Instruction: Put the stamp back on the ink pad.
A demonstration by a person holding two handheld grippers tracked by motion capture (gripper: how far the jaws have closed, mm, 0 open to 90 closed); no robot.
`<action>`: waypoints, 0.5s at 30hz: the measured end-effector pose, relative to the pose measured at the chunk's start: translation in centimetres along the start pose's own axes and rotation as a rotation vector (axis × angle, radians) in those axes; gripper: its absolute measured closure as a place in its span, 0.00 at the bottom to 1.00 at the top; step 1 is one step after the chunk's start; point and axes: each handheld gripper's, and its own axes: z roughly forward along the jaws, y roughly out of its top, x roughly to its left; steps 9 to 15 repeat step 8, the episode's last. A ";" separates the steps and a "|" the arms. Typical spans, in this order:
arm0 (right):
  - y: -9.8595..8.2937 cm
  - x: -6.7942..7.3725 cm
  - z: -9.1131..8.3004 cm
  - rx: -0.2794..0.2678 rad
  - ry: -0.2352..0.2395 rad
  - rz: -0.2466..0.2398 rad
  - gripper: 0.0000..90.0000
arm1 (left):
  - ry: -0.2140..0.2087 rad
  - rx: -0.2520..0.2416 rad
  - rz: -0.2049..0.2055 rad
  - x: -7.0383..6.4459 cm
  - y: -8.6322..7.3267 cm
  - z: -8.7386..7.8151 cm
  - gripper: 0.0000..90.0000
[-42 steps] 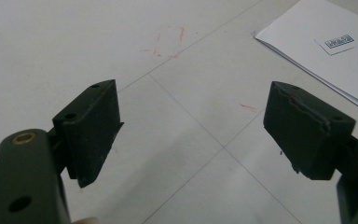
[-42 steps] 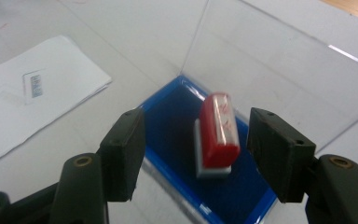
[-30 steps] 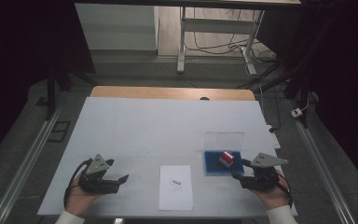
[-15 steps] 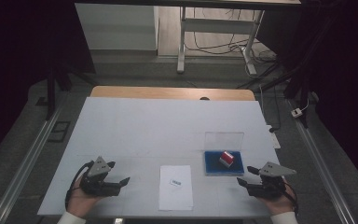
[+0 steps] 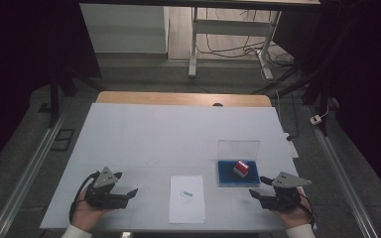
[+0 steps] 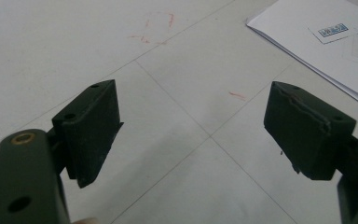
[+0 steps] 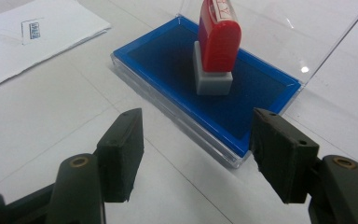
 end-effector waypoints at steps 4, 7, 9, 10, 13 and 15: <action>0.1 0.1 0.1 -0.001 0.005 -0.007 0.39 | 0.002 0.000 -0.002 0.1 0.0 0.0 0.21; 0.2 0.1 0.1 0.001 0.003 -0.014 0.39 | 0.005 0.001 -0.007 0.2 -0.1 0.0 0.21; 0.1 0.1 0.2 -0.004 0.014 -0.011 0.39 | 0.005 0.002 -0.010 0.3 -0.1 0.1 0.21; 0.1 0.1 0.2 -0.004 0.014 -0.011 0.39 | 0.005 0.002 -0.010 0.3 -0.1 0.1 0.21; 0.1 0.1 0.2 -0.004 0.014 -0.011 0.39 | 0.005 0.002 -0.010 0.3 -0.1 0.1 0.21; 0.1 0.1 0.2 -0.004 0.014 -0.011 0.39 | 0.005 0.002 -0.010 0.3 -0.1 0.1 0.21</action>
